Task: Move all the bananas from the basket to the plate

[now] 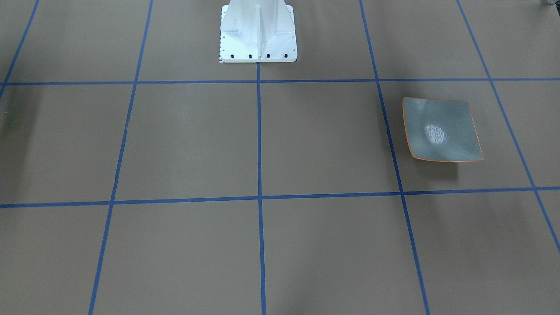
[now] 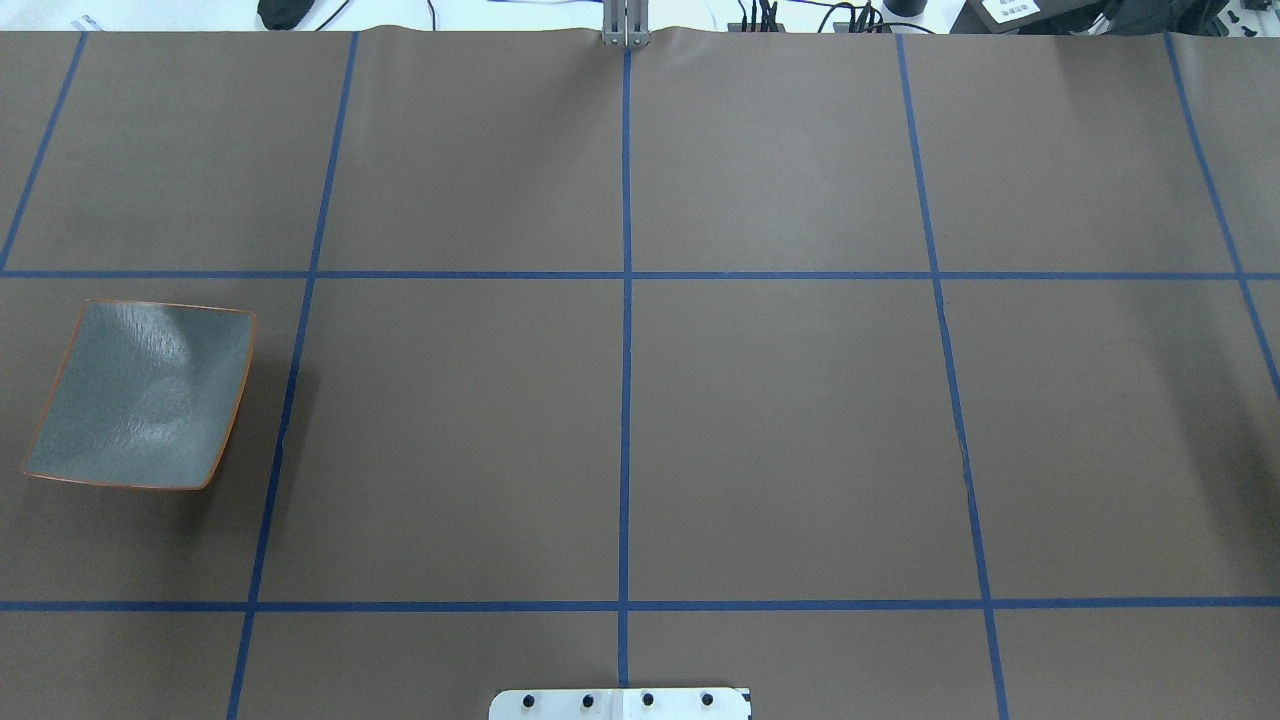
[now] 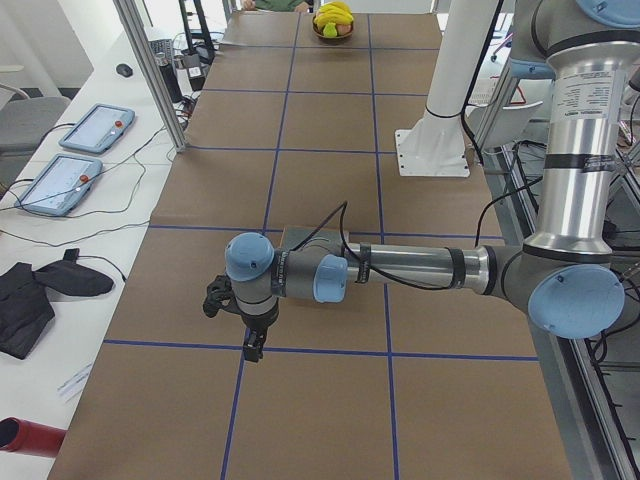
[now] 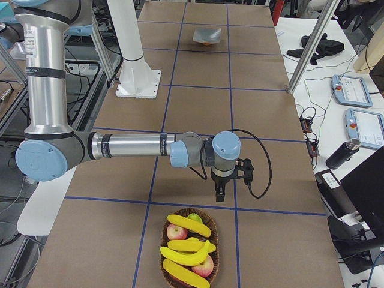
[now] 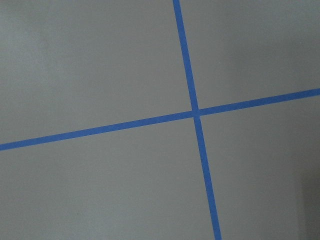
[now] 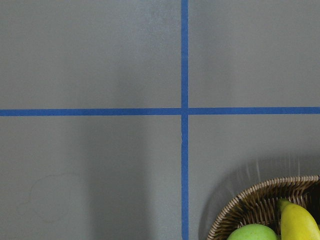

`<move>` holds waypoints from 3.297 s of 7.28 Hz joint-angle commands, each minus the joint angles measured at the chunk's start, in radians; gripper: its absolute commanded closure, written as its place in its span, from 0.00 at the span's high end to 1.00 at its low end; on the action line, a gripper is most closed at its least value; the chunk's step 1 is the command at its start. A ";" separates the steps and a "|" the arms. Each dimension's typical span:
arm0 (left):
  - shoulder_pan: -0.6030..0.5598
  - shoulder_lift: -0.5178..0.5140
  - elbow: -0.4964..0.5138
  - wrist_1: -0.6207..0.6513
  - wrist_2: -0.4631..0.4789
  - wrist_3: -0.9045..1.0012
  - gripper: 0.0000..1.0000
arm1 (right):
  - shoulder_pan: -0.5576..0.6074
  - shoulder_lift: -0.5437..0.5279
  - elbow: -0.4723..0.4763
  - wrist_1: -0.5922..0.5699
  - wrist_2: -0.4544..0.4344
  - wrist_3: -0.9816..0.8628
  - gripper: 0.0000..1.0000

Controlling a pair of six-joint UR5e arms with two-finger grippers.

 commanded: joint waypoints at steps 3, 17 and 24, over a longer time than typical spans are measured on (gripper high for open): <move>0.001 -0.002 -0.012 -0.005 -0.008 0.001 1.00 | 0.000 -0.002 0.000 0.003 -0.005 0.005 1.00; 0.010 -0.028 0.018 -0.010 -0.008 -0.008 1.00 | 0.000 -0.140 -0.047 0.002 -0.108 0.043 1.00; 0.010 -0.028 0.014 -0.010 -0.009 -0.008 1.00 | -0.002 -0.186 -0.047 0.003 -0.108 0.028 0.99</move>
